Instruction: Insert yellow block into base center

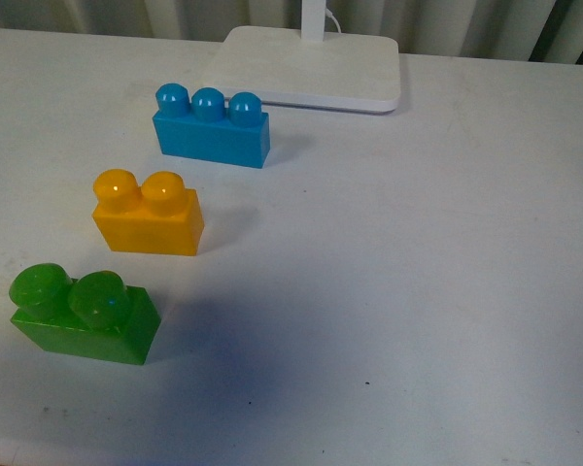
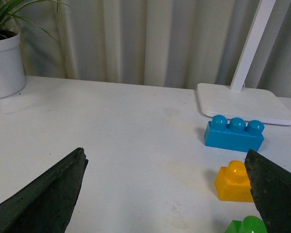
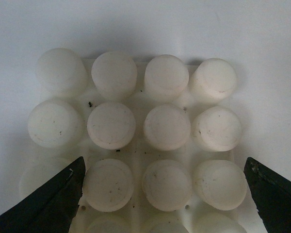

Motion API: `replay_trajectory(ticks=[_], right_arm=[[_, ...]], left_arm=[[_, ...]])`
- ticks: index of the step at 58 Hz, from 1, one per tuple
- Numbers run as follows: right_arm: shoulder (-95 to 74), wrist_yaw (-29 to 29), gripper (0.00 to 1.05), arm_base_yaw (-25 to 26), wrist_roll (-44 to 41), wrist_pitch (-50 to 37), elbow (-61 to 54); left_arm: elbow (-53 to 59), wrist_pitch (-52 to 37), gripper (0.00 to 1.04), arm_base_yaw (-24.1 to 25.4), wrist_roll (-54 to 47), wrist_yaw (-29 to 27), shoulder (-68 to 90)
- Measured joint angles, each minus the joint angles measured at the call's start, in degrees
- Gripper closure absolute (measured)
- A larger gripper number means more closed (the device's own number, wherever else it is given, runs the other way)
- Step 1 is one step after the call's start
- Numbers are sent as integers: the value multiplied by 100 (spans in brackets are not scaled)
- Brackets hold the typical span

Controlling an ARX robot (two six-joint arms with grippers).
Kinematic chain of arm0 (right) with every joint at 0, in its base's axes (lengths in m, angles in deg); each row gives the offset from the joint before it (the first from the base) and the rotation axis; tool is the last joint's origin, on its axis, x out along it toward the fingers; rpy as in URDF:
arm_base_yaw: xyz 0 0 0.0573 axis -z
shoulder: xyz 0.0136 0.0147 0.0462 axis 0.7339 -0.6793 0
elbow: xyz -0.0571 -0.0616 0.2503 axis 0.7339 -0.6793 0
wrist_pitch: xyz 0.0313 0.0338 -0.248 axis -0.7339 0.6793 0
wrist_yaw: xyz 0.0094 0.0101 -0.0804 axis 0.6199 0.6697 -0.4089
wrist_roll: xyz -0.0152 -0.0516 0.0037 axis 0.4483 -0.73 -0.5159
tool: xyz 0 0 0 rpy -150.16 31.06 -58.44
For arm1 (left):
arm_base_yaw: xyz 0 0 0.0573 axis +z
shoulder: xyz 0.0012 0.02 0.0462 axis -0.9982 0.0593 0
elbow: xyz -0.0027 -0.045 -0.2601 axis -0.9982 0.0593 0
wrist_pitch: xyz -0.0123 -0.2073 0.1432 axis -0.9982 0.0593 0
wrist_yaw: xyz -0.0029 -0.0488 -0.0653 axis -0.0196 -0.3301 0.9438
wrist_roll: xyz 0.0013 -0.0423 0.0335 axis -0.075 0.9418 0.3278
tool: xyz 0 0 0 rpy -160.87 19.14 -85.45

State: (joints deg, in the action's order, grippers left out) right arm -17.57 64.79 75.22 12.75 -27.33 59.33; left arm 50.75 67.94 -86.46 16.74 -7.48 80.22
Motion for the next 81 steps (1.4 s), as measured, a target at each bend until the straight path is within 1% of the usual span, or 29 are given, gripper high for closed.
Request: replay_trajectory(ticks=[13, 23, 35, 45, 51, 72, 81], right_arm=[[-236, -48, 9, 181, -162, 2, 260], [-369, -35, 9, 151, -234, 26, 319], [-304, 50, 9, -87, -225, 111, 229], [-275, 339, 9, -400, -76, 249, 98], [-278, 286, 9, -518, -52, 199, 50], [-380, 79, 9, -699, 269, 4, -96], [-378, -234, 9, -916, 767, 157, -79]], left_arm=[[0, 0, 6, 0, 0, 0, 0], [0, 0, 6, 0, 0, 0, 0], [0, 0, 6, 0, 0, 0, 0], [0, 0, 6, 0, 0, 0, 0], [0, 0, 6, 0, 0, 0, 0], [0, 0, 6, 0, 0, 0, 0], [0, 0, 6, 0, 0, 0, 0]])
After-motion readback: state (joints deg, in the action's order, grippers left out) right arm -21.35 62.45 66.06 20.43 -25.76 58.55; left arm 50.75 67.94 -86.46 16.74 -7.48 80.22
